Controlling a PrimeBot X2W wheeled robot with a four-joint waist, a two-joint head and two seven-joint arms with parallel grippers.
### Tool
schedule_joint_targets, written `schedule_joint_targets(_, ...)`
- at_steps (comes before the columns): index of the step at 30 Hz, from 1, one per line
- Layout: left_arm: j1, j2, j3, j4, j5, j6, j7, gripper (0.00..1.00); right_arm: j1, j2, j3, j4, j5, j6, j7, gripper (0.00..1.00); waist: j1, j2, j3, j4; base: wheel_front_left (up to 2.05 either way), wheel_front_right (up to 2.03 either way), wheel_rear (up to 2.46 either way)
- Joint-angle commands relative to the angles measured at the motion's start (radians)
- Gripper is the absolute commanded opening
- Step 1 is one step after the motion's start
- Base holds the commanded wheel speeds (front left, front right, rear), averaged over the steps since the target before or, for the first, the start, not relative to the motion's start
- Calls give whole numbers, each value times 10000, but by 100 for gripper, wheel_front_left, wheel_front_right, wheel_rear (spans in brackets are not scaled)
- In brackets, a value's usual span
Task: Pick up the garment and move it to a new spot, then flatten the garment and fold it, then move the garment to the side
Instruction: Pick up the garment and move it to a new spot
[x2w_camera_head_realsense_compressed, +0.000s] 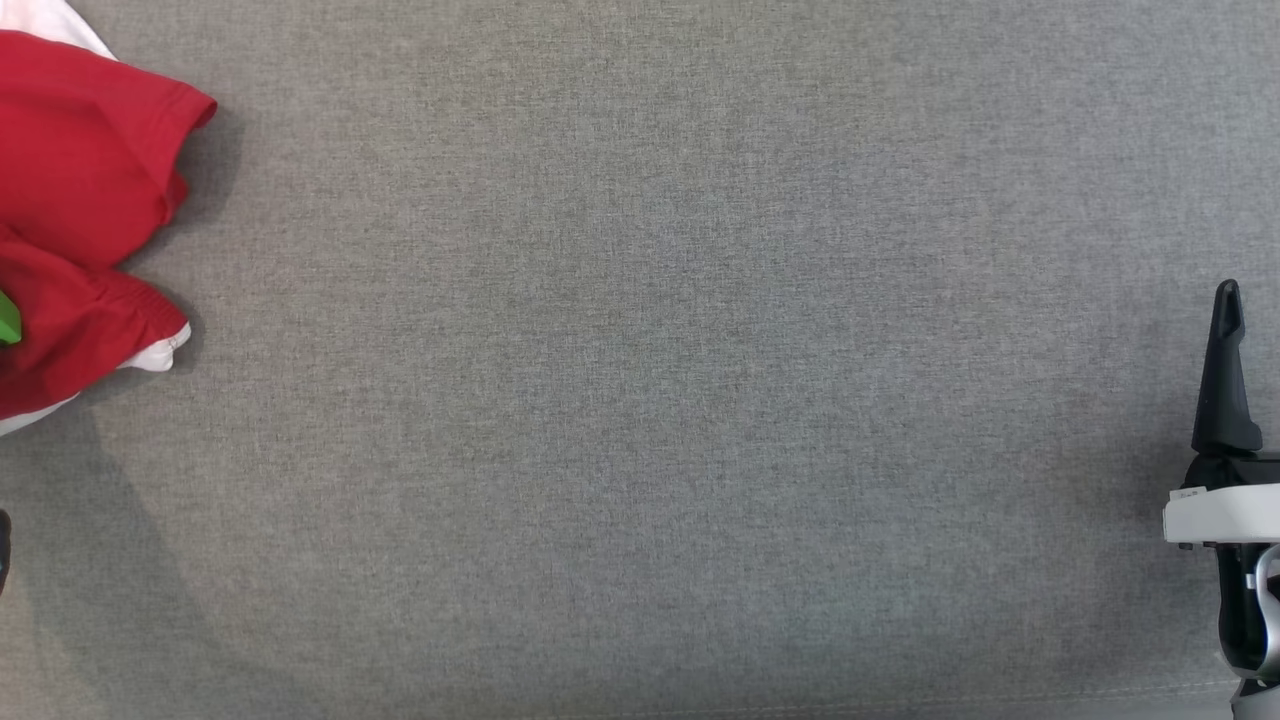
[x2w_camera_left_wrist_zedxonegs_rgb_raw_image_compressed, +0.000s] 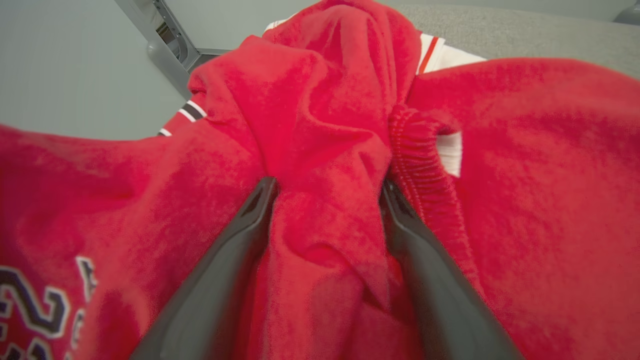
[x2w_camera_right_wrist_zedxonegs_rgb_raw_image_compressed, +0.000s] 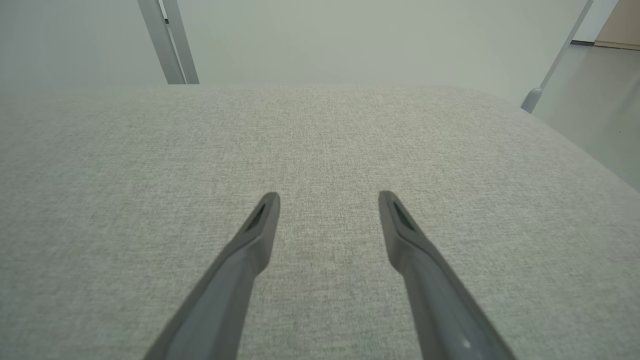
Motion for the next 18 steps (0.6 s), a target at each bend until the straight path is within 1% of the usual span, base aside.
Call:
schedule_joint_targets(1,-96,51,-35,139,0,-64,-76,0,-92,8,20,57,28,-3,-57,100,-1,0,-37,-3,0,0,0)
schedule_joint_targets(4,-183,29,-102,245,45,-102,-357,0,-89,12,37,128,34,-3,-78,100,-1,0,-131,28,0,0,0)
schedule_joint_targets(10,-403,82,-218,162,211,-48,-1454,0,-43,10,164,329,104,-1,-96,100,-1,0,-541,181,0,0,0)
schedule_joint_targets(13,-577,99,-326,-30,302,-123,-1899,0,-23,61,276,446,137,-3,-117,100,-1,0,-850,270,0,0,0)
schedule_joint_targets(18,-859,131,-559,-625,473,-106,-2380,0,67,205,425,693,131,-1,-125,100,-1,0,-1458,353,0,0,0)
